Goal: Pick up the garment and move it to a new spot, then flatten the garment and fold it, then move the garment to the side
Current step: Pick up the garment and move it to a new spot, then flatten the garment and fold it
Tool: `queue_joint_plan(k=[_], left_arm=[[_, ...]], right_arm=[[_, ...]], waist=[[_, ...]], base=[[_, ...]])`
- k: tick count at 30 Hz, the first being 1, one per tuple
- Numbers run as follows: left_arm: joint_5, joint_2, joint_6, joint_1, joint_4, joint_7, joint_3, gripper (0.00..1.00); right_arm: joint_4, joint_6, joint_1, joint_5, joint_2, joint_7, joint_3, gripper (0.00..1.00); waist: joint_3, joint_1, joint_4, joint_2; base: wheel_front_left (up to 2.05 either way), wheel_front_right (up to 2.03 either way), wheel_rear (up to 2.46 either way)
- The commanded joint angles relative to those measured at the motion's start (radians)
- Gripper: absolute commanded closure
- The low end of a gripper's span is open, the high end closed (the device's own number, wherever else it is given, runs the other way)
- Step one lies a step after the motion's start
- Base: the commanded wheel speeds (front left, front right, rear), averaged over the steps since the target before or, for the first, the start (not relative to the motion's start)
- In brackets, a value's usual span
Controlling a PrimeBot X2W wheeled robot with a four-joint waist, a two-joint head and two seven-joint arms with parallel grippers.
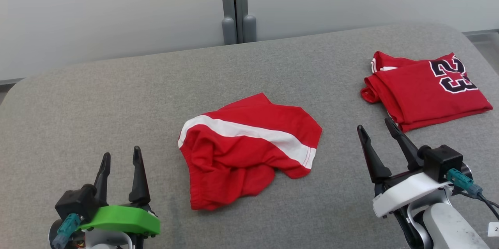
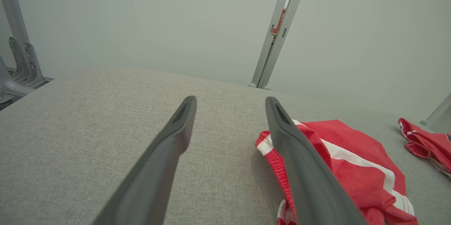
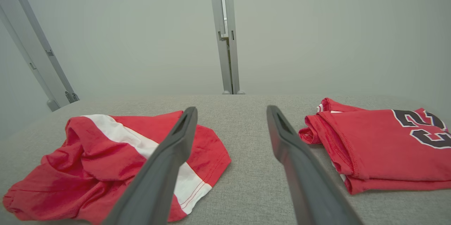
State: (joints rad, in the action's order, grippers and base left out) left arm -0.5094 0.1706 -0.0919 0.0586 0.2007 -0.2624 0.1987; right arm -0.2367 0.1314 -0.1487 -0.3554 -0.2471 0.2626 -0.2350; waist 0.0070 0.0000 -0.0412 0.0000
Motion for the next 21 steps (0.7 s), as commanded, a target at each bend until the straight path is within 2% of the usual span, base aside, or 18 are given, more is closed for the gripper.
queue_joint_plan(k=[1,8,12,14,15,18,21], left_arm=[[0.008,-0.004,0.008,-0.011,0.005,-0.003,-0.006,0.00],[-0.002,-0.016,0.040,0.002,0.027,-0.003,-0.020,0.00],[0.010,0.016,0.077,0.061,0.018,0.004,-0.007,0.00],[-0.008,0.033,0.104,0.101,0.013,0.040,-0.003,0.00],[-0.109,0.068,0.159,0.200,0.038,0.227,-0.011,0.00],[-0.246,0.075,0.181,0.274,0.087,0.419,-0.030,0.00],[-0.393,0.084,0.170,0.329,0.166,0.653,-0.049,0.00]], right_arm=[[-0.003,-0.002,0.004,-0.002,-0.005,0.003,-0.001,0.00],[-0.005,-0.002,0.006,-0.005,-0.004,0.003,-0.008,0.00],[-0.007,-0.002,0.012,-0.006,-0.004,0.003,-0.007,0.00],[-0.007,-0.002,0.013,-0.007,-0.009,0.003,-0.003,0.00],[-0.008,-0.002,0.007,-0.006,-0.012,0.003,-0.003,0.00],[-0.003,-0.002,-0.004,-0.008,-0.006,0.003,-0.004,0.00],[-0.004,-0.002,-0.009,-0.013,-0.003,0.003,-0.009,0.00]], waist=[[-0.001,0.0000,-0.002,0.0000],[-0.003,0.0000,-0.006,0.0000],[-0.004,0.0000,-0.003,0.0000],[-0.003,0.0000,0.000,0.0000],[-0.003,0.0000,-0.004,0.0000],[0.005,0.0000,-0.020,0.0000],[0.018,0.0000,-0.038,0.0000]], base=[[0.00,0.00,0.00],[0.00,0.00,0.00],[0.00,0.00,0.00],[0.00,0.00,0.00],[0.00,0.00,0.00],[0.00,0.00,0.00],[0.00,0.00,0.00]])
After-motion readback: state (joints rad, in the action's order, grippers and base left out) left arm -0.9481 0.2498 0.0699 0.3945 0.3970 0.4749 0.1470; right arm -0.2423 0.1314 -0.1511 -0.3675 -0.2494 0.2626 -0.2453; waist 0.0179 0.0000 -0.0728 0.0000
